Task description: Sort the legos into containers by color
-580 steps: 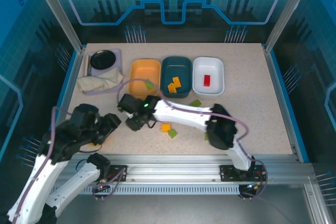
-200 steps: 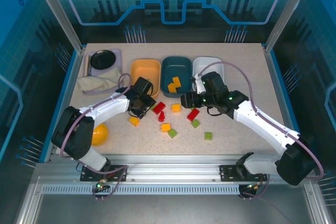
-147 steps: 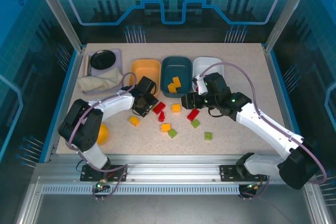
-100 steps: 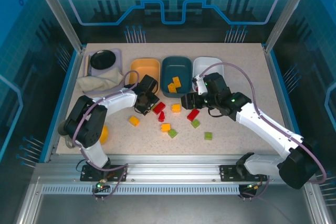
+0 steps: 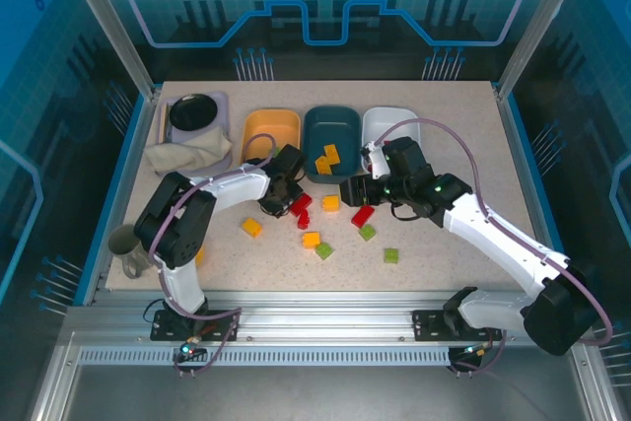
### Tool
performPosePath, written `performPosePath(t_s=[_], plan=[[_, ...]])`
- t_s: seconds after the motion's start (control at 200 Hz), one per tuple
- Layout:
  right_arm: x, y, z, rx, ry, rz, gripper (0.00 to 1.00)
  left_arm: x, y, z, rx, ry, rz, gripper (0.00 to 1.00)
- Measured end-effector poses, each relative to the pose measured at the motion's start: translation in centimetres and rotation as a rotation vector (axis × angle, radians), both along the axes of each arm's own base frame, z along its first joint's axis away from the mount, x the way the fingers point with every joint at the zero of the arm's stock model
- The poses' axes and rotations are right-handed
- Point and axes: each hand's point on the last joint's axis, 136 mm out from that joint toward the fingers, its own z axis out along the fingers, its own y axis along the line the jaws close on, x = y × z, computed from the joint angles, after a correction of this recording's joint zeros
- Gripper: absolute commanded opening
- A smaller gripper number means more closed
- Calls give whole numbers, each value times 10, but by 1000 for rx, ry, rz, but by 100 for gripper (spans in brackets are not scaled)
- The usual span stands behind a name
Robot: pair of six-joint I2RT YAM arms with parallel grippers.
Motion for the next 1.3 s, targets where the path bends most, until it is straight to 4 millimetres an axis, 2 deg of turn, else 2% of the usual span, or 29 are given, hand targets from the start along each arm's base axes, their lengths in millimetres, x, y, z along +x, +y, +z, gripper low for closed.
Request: performPosePath(t_s=[0.125,0.26,0.435,0.53,0.66,0.76,0.865,0.965,1.07,1.18,1.3], plan=[[0,0,0,-1,0,0,68,-5,3,0,20,18,-1,39],[0,0,-1,0,1,0,68,-9,6,1,30,18,1,31],[-4,2,4,19,0,18,69,-29,19,9,58,41,-2,29],[-9,4,15,50,-18,42,69,-37,23,36,47,9,-7,29],[-17,8,32,99,-47,76,71,-40,31,88,27,-56,-34,30],[-16,13,42,129,-63,97,72,-20,37,124,28,-104,-53,30],[-10,21,48,149,-68,112,74,13,47,142,55,-120,-76,30],[-1,30,51,161,-62,122,75,47,55,133,93,-83,-104,30],[8,37,50,164,-46,118,76,76,63,103,132,-8,-133,31],[13,41,47,165,-26,107,77,90,72,69,164,83,-162,31],[15,42,42,164,-6,98,78,96,77,42,176,153,-186,35]])
